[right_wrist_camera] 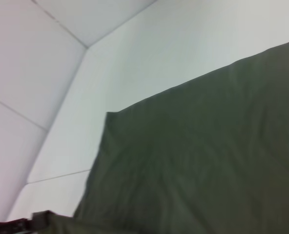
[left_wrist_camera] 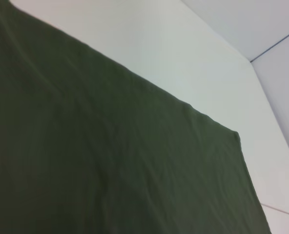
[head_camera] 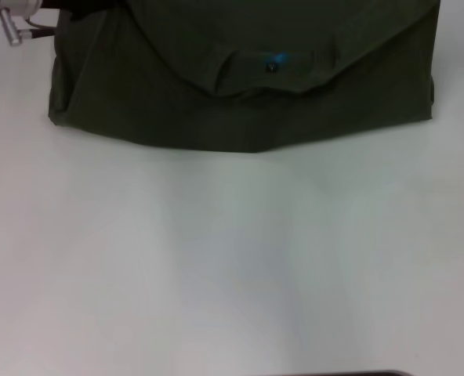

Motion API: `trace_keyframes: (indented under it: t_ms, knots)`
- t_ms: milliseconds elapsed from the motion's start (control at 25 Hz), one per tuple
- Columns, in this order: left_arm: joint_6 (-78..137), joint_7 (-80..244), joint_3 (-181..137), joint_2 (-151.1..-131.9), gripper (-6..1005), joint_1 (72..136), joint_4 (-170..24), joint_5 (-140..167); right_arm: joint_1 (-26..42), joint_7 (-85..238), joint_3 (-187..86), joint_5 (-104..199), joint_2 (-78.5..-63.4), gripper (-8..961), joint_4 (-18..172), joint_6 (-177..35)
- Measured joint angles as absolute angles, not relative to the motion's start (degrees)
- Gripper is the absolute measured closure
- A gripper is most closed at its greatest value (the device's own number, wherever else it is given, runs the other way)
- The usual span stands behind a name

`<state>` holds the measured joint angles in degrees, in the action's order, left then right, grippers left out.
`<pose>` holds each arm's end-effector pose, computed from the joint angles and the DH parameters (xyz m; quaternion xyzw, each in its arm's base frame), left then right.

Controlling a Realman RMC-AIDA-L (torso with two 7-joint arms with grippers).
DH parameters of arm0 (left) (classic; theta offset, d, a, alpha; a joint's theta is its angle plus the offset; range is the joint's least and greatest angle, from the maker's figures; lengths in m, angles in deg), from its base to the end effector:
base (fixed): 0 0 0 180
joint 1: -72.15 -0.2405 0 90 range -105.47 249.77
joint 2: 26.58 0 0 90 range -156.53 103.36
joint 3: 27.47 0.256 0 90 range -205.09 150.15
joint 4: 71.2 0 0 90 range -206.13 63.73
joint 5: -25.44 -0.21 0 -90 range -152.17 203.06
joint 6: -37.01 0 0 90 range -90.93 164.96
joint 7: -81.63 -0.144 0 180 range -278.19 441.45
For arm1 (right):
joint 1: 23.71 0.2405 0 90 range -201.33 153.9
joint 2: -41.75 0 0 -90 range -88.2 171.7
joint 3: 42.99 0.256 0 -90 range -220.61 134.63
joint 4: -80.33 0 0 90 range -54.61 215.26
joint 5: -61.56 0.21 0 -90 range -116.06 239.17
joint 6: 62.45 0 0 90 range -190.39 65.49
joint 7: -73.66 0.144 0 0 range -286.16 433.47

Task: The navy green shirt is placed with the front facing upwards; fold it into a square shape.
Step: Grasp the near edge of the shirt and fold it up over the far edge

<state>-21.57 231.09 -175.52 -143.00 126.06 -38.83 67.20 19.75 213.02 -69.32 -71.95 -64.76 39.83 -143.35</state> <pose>-0.2050 0.4667 0.0160 -0.7149 -0.6290 -0.2031 0.2281 0.2634 0.4238 0.1215 -0.7512 0.5880 0.2110 0.2132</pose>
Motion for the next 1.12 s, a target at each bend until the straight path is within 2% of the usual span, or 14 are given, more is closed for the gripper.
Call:
trace_keyframes:
  t_ms: [280,680,1120]
  knots:
    - [-16.64,231.48,-172.49,-143.91,922,126.46,-38.61,67.19,19.31,212.85,-74.91,-72.06,-66.33,911,40.08,-134.28]
    - [-12.87,231.5,-170.98,-144.25,920,128.43,-38.96,67.19,21.21,212.38,-80.79,-72.11,-66.65,911,40.08,-125.89]
    - [-9.6,231.32,-169.03,-145.42,917,130.41,-39.1,67.19,24.35,211.14,-89.42,-72.3,-67.94,911,43.67,-114.79]
